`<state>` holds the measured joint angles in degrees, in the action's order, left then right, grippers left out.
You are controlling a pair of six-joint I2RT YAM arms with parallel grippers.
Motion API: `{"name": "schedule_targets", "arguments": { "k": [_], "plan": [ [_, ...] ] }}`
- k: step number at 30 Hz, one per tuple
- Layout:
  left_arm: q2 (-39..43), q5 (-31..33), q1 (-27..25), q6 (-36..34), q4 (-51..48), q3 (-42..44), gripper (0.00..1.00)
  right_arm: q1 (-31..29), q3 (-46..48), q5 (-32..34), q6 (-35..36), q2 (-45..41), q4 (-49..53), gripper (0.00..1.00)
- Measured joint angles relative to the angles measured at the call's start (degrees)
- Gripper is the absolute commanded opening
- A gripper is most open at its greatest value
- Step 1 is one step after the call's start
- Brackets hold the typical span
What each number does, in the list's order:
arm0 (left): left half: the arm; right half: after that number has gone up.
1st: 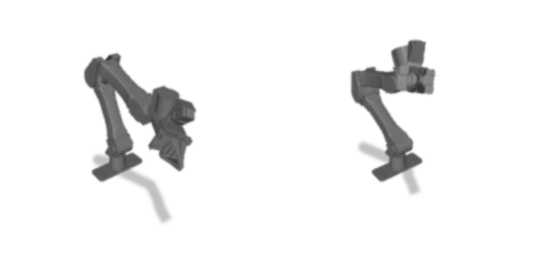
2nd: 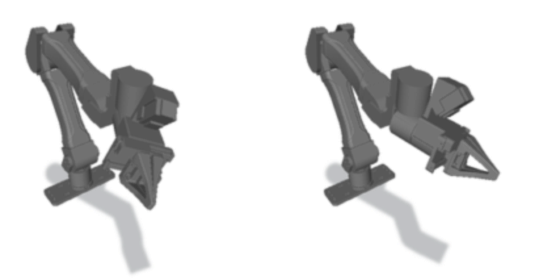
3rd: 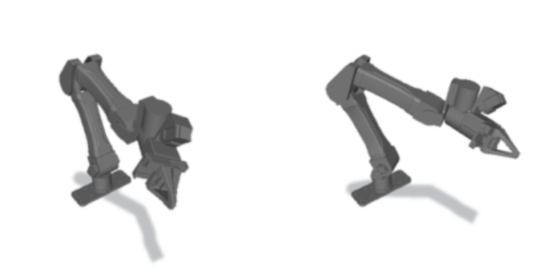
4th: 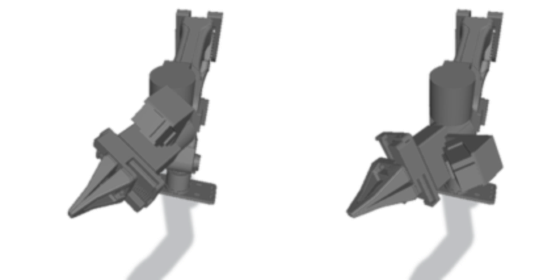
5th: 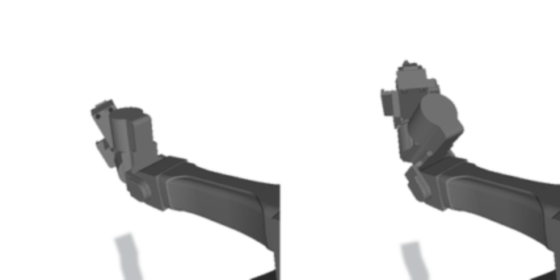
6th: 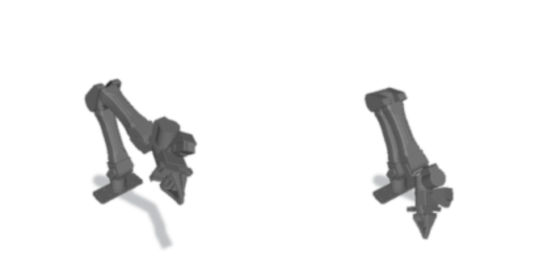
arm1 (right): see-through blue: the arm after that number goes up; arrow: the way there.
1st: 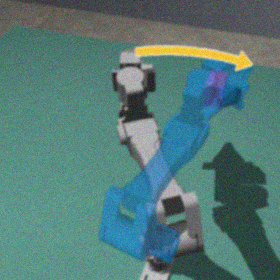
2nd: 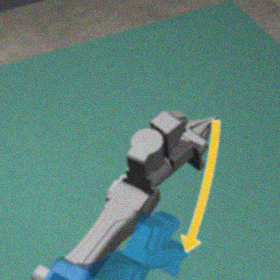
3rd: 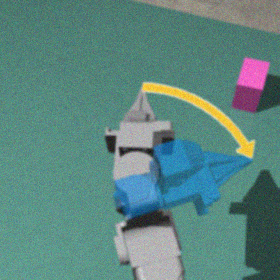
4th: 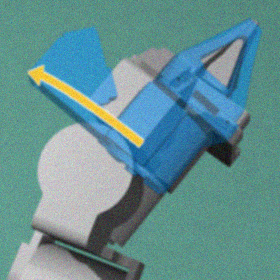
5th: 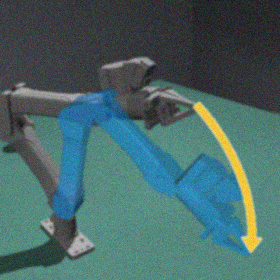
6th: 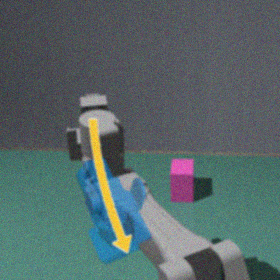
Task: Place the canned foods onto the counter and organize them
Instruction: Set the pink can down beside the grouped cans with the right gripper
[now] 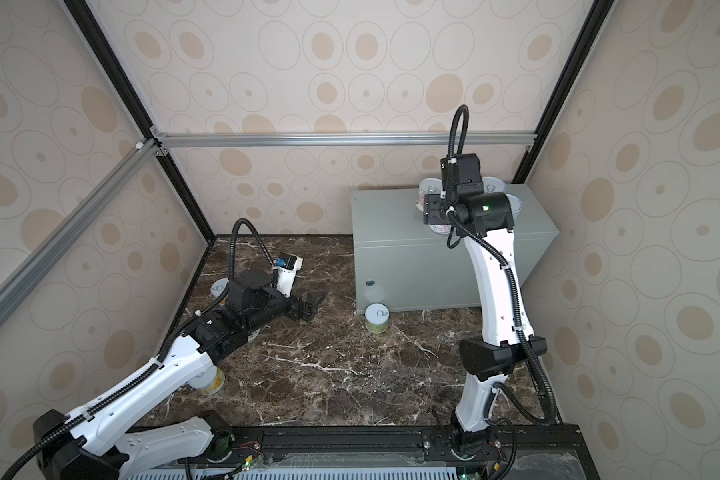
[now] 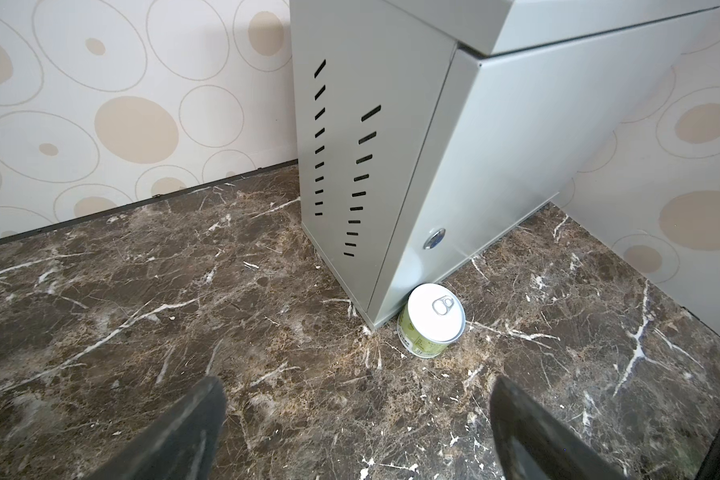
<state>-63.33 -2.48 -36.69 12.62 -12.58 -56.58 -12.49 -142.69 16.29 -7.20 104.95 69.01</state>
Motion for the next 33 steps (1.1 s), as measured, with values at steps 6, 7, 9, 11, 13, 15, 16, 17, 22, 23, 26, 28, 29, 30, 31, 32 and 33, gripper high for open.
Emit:
{"name": "schedule_targets", "arguments": {
  "k": [6, 7, 9, 11, 13, 15, 16, 17, 22, 23, 26, 28, 29, 30, 31, 32, 33],
  "plan": [
    [-0.2, 0.0, 0.0, 0.0, 0.0, 0.1, 0.99, 0.7, 0.0, -1.1, -0.5, 0.0, 0.0, 0.60],
    [-0.3, 0.0, 0.0, 0.0, 0.0, 0.1, 0.99, 0.7, 0.0, -1.3, -0.5, 0.0, 0.0, 0.60],
    [-0.3, 0.0, 0.0, 0.0, 0.0, 0.1, 0.99, 0.7, 0.1, -1.7, -0.9, 0.0, -0.1, 0.60],
    [-0.3, 0.0, 0.0, 0.0, 0.0, 0.1, 0.99, 0.7, 0.4, -2.4, -1.1, 0.0, -0.5, 0.60],
    [-0.3, 0.0, 0.0, 0.0, 0.0, 0.1, 0.99, 0.7, 0.8, -2.9, -1.5, 0.0, -1.3, 0.60],
    [-0.3, 0.0, 0.0, 0.0, 0.0, 0.1, 0.99, 0.7, 1.2, -3.1, -1.7, 0.0, -1.8, 0.60],
    [-0.4, 0.0, 0.0, 0.0, 0.0, 0.1, 0.99, 0.7, 1.3, -3.3, -1.8, 0.0, -2.1, 0.60],
    [-0.4, 0.0, 0.0, 0.0, 0.0, 0.1, 0.99, 0.7, 1.5, -3.4, -1.9, 0.0, -2.3, 0.62],
    [-1.0, 0.0, 0.0, 0.0, 0.1, 0.1, 0.99, 0.9, 1.9, -3.9, -2.3, 0.0, -3.0, 0.73],
    [-1.0, 0.0, 0.0, 0.0, 0.1, 0.1, 0.99, 0.9, 1.9, -3.9, -2.4, 0.0, -3.1, 0.74],
    [-1.0, 0.0, 0.0, 0.0, 0.1, 0.1, 0.99, 0.9, 1.9, -3.9, -2.4, 0.0, -3.1, 0.80],
    [-1.0, 0.0, 0.0, 0.0, 0.1, 0.1, 0.99, 0.9, 1.9, -4.1, -2.4, 0.0, -3.1, 0.85],
    [-1.0, 0.0, 0.0, 0.0, 0.1, 0.1, 0.99, 0.9, 1.9, -4.1, -2.4, 0.0, -3.2, 0.87],
    [-1.0, 0.0, 0.0, 0.0, 0.1, 0.1, 0.99, 0.9, 1.9, -4.1, -2.3, 0.0, -3.4, 0.89],
    [-1.0, 0.0, 0.0, 0.0, 0.1, 0.1, 0.99, 0.9, 1.9, -4.2, -2.3, -0.1, -3.6, 0.91],
    [-1.0, 0.0, 0.0, 0.0, 0.1, 0.1, 0.99, 0.9, 1.9, -4.3, -2.4, -0.1, -3.8, 0.92],
    [-1.1, 0.0, 0.0, 0.0, 0.1, 0.1, 0.99, 0.9, 1.9, -4.3, -2.4, -0.2, -3.9, 0.94]
  ]
}}
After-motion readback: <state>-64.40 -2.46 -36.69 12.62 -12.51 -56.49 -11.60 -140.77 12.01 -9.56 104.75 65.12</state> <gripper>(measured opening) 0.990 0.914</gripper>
